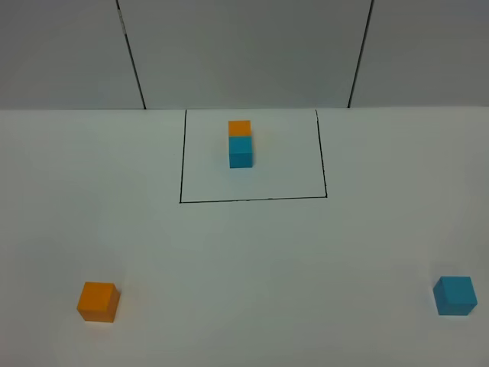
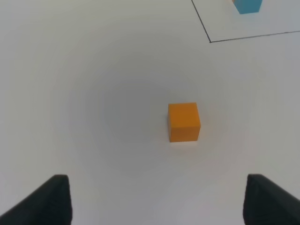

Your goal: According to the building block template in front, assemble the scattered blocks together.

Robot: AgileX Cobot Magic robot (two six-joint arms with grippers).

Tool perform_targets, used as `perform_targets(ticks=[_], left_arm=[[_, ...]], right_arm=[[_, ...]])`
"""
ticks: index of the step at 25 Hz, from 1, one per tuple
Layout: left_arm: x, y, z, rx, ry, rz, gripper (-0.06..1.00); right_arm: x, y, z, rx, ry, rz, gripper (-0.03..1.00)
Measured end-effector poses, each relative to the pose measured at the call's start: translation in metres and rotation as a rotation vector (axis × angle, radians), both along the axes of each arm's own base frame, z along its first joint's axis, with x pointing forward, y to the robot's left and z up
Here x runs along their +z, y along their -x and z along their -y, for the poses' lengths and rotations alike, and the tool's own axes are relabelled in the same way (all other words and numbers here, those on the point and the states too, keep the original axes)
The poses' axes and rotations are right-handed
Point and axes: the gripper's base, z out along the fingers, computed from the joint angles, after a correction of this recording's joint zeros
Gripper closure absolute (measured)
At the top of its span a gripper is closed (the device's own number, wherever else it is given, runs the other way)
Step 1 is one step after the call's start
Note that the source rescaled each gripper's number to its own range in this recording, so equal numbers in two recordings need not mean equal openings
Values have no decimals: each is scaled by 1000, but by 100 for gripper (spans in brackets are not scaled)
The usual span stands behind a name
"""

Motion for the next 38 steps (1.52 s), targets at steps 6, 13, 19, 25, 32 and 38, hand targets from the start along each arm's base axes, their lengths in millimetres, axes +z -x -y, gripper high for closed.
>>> perform_targets(ticks=[6, 13, 19, 25, 32, 38], left_arm=[[0, 0, 0, 0, -1, 0, 26], [0, 0, 0, 0, -1, 0, 26], [0, 0, 0, 0, -1, 0, 26], [1, -4, 1, 2, 27, -22, 26], [29, -49, 21, -118, 266, -271, 26], [33, -113, 25, -131, 353, -580, 26]], right_arm=[[0, 0, 0, 0, 0, 0, 27], [0, 0, 0, 0, 0, 0, 27], [0, 0, 0, 0, 0, 0, 27], [0, 0, 0, 0, 0, 0, 27], [0, 0, 0, 0, 0, 0, 27], [0, 0, 0, 0, 0, 0, 27]])
